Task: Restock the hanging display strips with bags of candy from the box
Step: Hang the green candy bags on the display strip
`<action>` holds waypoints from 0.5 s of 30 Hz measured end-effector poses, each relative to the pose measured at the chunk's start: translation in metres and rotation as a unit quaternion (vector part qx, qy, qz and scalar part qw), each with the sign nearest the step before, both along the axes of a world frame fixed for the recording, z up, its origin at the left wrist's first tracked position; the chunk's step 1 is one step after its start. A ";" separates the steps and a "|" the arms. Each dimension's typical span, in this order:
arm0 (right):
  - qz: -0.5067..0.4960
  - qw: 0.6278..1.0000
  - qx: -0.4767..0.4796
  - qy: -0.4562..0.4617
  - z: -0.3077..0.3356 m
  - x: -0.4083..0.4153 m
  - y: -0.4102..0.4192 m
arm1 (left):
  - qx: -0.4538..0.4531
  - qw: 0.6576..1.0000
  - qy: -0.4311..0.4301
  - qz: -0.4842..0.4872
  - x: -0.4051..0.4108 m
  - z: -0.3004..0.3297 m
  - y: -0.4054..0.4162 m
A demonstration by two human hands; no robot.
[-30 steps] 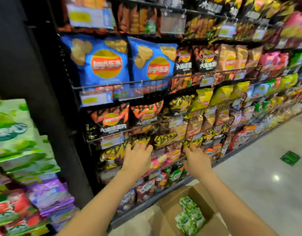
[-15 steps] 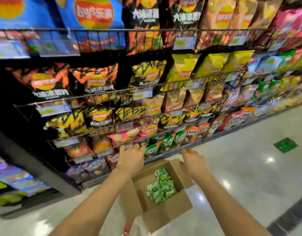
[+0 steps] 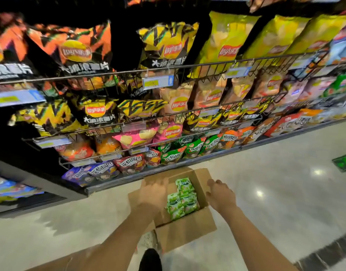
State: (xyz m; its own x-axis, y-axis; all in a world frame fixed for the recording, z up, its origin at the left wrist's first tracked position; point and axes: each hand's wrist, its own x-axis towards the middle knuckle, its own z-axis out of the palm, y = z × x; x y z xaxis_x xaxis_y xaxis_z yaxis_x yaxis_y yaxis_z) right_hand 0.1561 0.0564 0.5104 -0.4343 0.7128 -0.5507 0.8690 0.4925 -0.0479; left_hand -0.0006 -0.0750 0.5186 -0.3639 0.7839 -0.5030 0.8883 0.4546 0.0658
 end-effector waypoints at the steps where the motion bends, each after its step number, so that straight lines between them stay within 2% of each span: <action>1: -0.001 1.000 -0.003 -0.003 -0.010 -0.003 0.004 | -0.010 1.000 -0.007 0.002 -0.002 -0.009 0.004; 11: -0.027 0.997 -0.061 -0.033 -0.108 -0.035 0.045 | -0.062 0.996 -0.035 0.045 -0.011 -0.092 0.040; 15: -0.031 0.996 -0.072 -0.040 -0.155 -0.040 0.062 | -0.057 0.988 -0.091 0.109 -0.003 -0.153 0.049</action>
State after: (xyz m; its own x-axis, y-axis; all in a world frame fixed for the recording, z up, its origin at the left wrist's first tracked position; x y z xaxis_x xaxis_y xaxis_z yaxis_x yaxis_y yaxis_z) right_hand 0.1166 0.1183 0.3551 -0.3429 0.6485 -0.6796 0.9012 0.4312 -0.0432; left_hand -0.0034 -0.0261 0.3654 -0.4138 0.6313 -0.6559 0.7461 0.6480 0.1529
